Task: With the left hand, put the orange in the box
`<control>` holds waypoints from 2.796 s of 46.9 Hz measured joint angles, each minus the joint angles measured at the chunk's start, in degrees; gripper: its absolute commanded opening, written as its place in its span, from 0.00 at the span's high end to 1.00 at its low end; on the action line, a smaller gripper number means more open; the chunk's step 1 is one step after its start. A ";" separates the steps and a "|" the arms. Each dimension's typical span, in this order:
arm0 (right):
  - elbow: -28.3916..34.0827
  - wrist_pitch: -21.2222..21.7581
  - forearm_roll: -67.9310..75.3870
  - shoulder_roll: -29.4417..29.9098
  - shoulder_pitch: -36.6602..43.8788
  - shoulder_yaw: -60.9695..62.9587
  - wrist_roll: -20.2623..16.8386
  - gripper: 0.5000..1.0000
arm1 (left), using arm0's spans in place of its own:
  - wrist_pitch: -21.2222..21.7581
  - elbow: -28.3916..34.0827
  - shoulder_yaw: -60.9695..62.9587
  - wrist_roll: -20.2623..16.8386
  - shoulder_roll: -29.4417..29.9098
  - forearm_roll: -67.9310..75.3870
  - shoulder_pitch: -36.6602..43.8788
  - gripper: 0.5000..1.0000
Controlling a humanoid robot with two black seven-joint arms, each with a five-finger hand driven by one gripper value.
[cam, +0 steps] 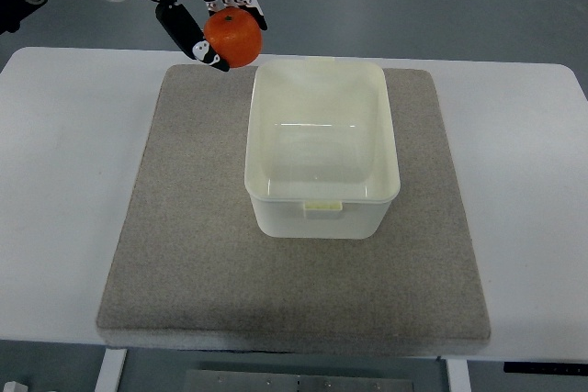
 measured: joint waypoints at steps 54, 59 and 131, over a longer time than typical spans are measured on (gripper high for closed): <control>0.00 -0.01 0.00 0.00 -0.01 0.00 -0.01 0.14 | 2.29 3.16 4.30 1.41 -17.38 9.25 4.31 0.03; 0.00 -0.01 0.00 0.00 -0.01 0.00 -0.01 0.14 | 2.30 3.16 4.24 1.53 -17.37 9.24 4.31 0.02; 0.00 -0.01 0.00 0.00 -0.01 0.00 -0.01 0.14 | -2.46 36.49 -8.53 15.32 -7.10 -86.46 20.91 0.01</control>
